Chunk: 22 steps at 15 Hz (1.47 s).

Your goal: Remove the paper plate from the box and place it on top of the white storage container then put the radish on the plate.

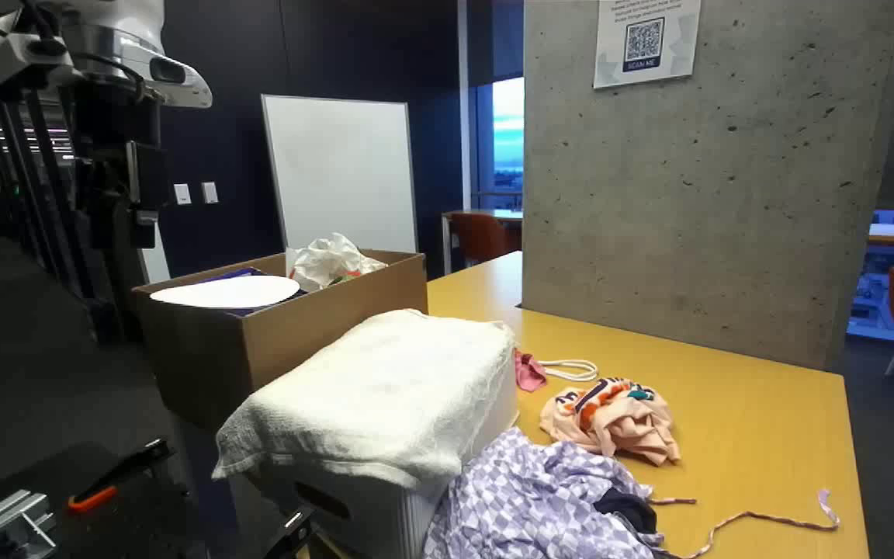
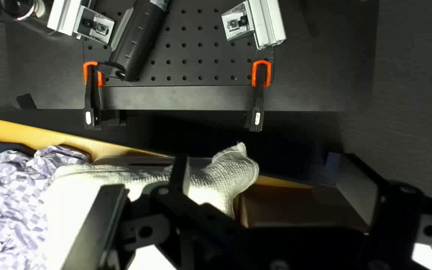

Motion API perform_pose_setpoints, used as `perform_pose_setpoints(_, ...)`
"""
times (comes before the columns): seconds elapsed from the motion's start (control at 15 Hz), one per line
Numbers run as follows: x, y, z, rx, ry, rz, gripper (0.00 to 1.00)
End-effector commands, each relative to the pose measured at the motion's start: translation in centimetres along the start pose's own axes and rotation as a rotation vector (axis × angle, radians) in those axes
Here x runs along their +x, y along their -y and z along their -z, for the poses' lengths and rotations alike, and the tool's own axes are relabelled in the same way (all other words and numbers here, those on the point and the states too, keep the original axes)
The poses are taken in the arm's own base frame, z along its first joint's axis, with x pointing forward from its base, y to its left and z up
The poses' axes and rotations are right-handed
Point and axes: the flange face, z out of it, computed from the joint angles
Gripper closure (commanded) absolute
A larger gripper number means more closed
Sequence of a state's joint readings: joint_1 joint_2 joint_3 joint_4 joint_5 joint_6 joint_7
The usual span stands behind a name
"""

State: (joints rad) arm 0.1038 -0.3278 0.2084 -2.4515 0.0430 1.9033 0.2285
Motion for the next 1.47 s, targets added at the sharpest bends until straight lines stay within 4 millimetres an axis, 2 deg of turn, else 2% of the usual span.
perform_pose_setpoints(0.0,0.0,0.0,0.1,0.000,0.001,0.000,0.00)
perform_pose_setpoints(0.53,0.0,0.0,0.1,0.000,0.001,0.000,0.00)
perform_pose_setpoints(0.73,-0.8,0.9,0.7,-0.017,-0.002,0.008,0.00)
perform_pose_setpoints(0.93,-1.1,1.6,0.8,-0.092,0.008,0.097,0.00)
perform_pose_setpoints(1.07,0.0,1.7,0.7,-0.172,0.021,0.151,0.00)
perform_pose_setpoints(1.2,1.9,2.1,1.6,-0.262,-0.006,0.203,0.00)
perform_pose_setpoints(1.4,5.2,4.6,2.8,-0.334,-0.081,0.288,0.00)
